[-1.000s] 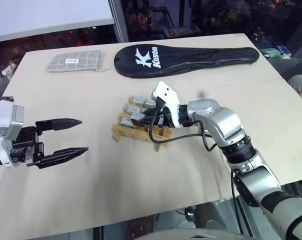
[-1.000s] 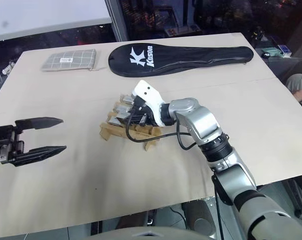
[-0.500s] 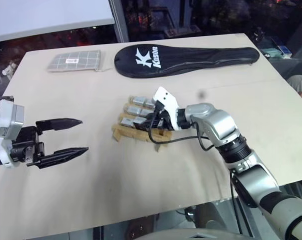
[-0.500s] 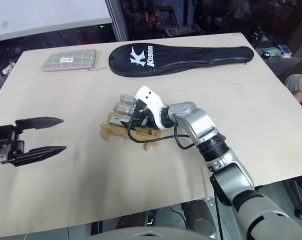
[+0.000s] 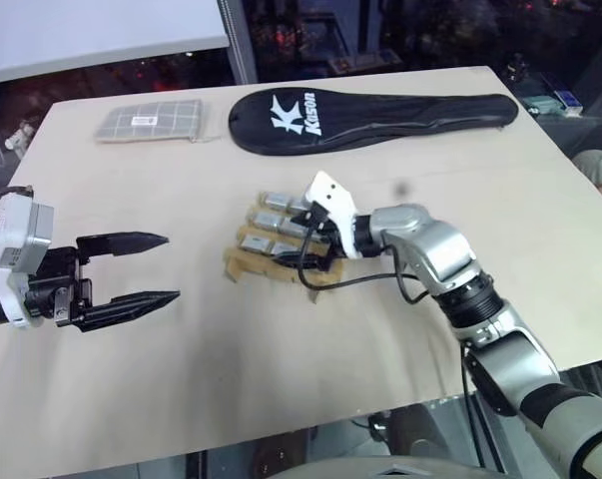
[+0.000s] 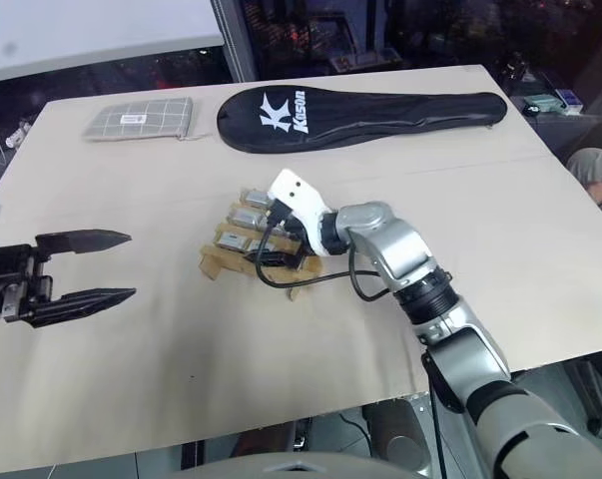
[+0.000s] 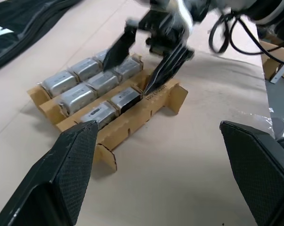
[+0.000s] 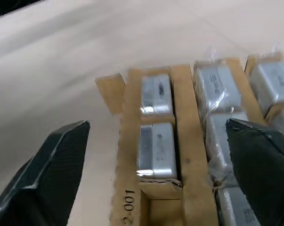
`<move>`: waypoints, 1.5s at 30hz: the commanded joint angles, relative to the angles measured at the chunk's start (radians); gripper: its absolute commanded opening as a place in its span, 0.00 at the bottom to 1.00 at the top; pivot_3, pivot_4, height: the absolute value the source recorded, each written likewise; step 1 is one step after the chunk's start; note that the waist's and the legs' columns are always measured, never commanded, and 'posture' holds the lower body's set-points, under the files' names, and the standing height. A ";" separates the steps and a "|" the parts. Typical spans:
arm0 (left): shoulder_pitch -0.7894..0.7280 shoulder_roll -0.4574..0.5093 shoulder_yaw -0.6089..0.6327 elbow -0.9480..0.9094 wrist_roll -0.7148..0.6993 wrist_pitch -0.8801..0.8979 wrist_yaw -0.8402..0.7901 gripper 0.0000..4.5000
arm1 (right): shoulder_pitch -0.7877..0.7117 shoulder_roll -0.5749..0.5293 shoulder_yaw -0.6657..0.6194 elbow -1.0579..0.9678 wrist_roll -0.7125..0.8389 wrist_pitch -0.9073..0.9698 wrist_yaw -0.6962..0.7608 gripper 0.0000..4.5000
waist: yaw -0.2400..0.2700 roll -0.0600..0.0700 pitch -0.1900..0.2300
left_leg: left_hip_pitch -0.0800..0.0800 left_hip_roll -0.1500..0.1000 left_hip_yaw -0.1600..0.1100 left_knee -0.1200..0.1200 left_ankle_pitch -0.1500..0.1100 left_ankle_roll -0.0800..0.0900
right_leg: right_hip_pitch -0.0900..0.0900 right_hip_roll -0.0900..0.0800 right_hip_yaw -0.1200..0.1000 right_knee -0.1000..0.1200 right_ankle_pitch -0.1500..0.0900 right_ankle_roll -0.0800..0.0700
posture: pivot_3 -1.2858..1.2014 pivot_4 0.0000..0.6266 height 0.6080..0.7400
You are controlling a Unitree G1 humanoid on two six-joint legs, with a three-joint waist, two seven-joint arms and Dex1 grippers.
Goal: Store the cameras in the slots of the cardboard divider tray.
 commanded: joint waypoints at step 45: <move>-0.417 0.083 -0.368 0.341 0.121 -0.142 -0.193 0.95 | 0.815 0.175 -0.167 -0.520 -0.254 -0.138 -0.833 0.86 | -0.003 -0.002 -0.001 | 0.001 0.001 0.006 0.000 0.000 0.001 | 0.001 0.002 0.003 0.000 -0.003 0.005 | 0.52 0.24 1.00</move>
